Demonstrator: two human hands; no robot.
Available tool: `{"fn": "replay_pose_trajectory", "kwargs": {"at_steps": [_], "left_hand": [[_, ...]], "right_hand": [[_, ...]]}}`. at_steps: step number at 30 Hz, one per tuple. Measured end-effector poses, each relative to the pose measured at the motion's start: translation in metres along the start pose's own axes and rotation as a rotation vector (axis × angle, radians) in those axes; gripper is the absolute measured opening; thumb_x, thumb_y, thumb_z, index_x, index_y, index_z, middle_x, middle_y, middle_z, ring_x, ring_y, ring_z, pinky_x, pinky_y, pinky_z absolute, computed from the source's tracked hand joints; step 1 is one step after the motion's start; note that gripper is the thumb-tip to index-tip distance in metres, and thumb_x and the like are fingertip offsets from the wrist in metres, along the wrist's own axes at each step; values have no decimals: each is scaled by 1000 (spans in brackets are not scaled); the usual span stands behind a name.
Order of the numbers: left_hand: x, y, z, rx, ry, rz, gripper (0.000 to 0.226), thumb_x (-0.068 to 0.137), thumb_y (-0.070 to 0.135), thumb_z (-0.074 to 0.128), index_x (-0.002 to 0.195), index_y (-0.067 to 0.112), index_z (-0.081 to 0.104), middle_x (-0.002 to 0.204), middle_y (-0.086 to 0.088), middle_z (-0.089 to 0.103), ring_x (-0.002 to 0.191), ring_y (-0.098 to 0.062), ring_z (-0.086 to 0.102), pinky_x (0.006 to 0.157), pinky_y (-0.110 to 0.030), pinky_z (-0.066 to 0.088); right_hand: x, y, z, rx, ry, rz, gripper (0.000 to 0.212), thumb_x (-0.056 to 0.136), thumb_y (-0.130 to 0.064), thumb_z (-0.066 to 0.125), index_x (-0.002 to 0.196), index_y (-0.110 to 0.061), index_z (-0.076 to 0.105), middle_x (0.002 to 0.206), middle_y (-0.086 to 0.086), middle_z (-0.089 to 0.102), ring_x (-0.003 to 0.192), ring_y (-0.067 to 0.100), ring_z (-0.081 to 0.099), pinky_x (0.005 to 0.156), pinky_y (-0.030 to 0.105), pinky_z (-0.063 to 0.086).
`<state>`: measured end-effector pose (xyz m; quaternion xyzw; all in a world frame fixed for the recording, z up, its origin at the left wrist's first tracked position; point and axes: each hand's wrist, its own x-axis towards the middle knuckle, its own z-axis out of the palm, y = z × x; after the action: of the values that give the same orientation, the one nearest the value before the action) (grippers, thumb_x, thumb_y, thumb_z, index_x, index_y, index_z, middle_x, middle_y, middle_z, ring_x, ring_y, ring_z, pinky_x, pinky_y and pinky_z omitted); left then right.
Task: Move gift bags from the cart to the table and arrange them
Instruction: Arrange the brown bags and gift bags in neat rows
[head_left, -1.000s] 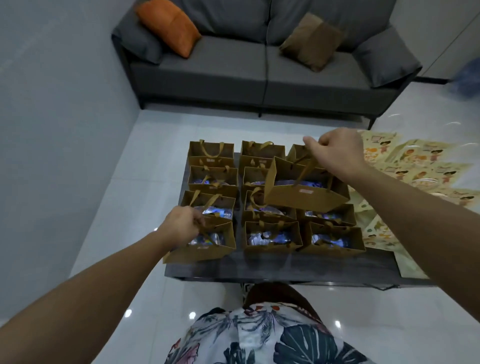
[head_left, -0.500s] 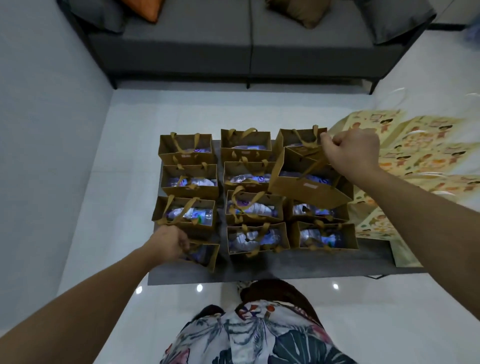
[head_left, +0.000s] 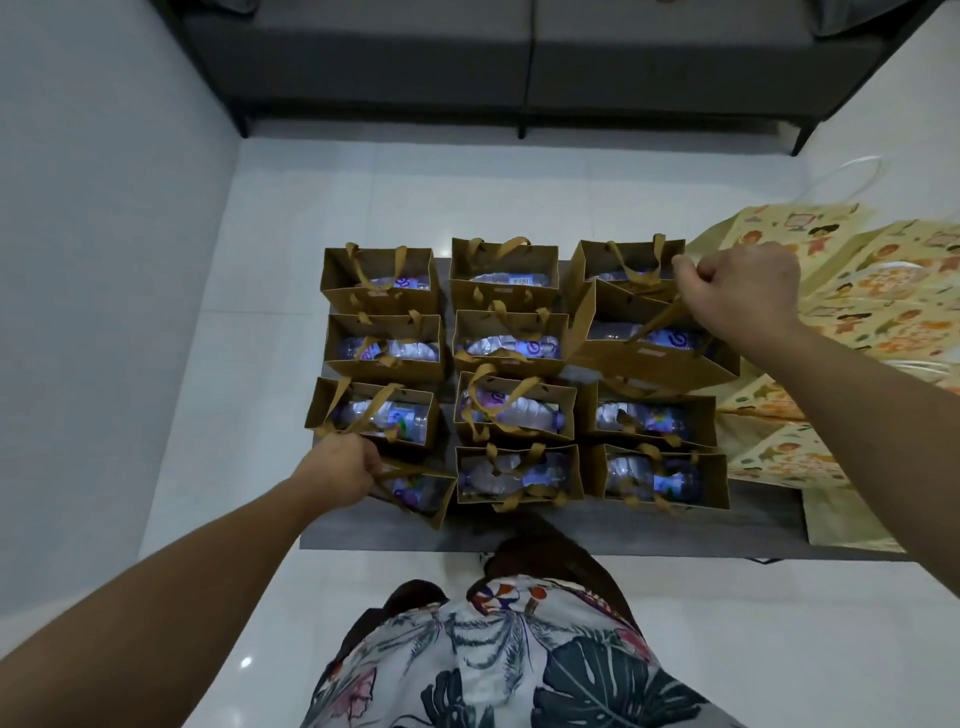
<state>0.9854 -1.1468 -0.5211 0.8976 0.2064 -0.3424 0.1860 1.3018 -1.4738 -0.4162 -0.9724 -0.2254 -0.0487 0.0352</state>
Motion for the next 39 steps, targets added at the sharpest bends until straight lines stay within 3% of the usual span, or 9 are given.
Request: {"fn": "replay_pose_trajectory", "kwargs": {"at_steps": [5, 9, 13, 17, 22, 28, 33, 36, 39], "left_hand": [[1, -1, -5, -8, -16, -44, 18, 88, 16, 63, 78, 31, 64, 88, 5, 62, 88, -16, 59, 78, -26, 50], [4, -8, -7, 26, -55, -76, 13, 88, 17, 60, 80, 25, 66, 85, 0, 63, 84, -18, 58, 70, -26, 45], [9, -12, -8, 127, -154, -55, 14, 90, 17, 63, 100, 13, 71, 99, -5, 68, 87, -18, 58, 71, -23, 43], [18, -7, -13, 181, -258, -14, 19, 90, 18, 65, 106, 9, 70, 112, -7, 70, 99, -22, 65, 77, -24, 48], [23, 13, -21, 208, -270, 0, 34, 92, 25, 69, 121, 10, 65, 122, -8, 66, 112, -25, 62, 82, -25, 45], [17, 0, -11, 179, -138, -47, 29, 90, 24, 66, 117, 14, 65, 108, -6, 70, 90, -21, 65, 77, -28, 55], [6, -7, -7, 109, -78, -6, 31, 89, 27, 70, 116, 13, 66, 109, -8, 70, 95, -22, 67, 80, -29, 57], [3, -10, -8, 50, -94, 24, 27, 92, 28, 70, 115, 14, 64, 106, -4, 65, 91, -19, 61, 81, -28, 54], [3, -12, -15, 44, -137, 80, 16, 94, 26, 67, 104, 14, 68, 100, -3, 66, 88, -17, 60, 75, -27, 51]], "right_hand": [[5, 6, 14, -21, -42, -29, 60, 103, -41, 45, 56, -10, 66, 41, 4, 47, 43, 21, 44, 53, 28, 30], [8, 5, 24, -37, -67, -19, 61, 103, -42, 43, 61, -7, 71, 44, 7, 49, 45, 25, 43, 55, 30, 33], [10, 8, 22, -19, -71, -2, 61, 104, -41, 44, 59, -8, 68, 42, 6, 48, 44, 24, 43, 54, 29, 32], [14, 10, 17, -35, -98, 25, 61, 104, -43, 43, 60, -10, 68, 42, 3, 49, 46, 22, 45, 58, 30, 38], [11, 9, 16, -33, -64, 13, 57, 103, -39, 48, 63, -6, 72, 41, 2, 43, 49, 26, 45, 56, 29, 29], [3, 1, 3, -43, -58, 20, 62, 104, -40, 44, 54, -9, 63, 40, 4, 45, 45, 26, 45, 58, 31, 38], [-7, -9, -13, -81, -37, 33, 62, 102, -47, 42, 56, -12, 63, 44, 6, 51, 51, 30, 53, 64, 37, 51], [-17, -16, -25, -108, -26, 68, 60, 103, -49, 40, 56, -17, 58, 47, 5, 52, 58, 31, 53, 73, 40, 48], [-27, -24, -35, -120, 23, 48, 62, 103, -46, 42, 52, -14, 52, 44, 6, 46, 49, 28, 47, 64, 34, 37]]}}
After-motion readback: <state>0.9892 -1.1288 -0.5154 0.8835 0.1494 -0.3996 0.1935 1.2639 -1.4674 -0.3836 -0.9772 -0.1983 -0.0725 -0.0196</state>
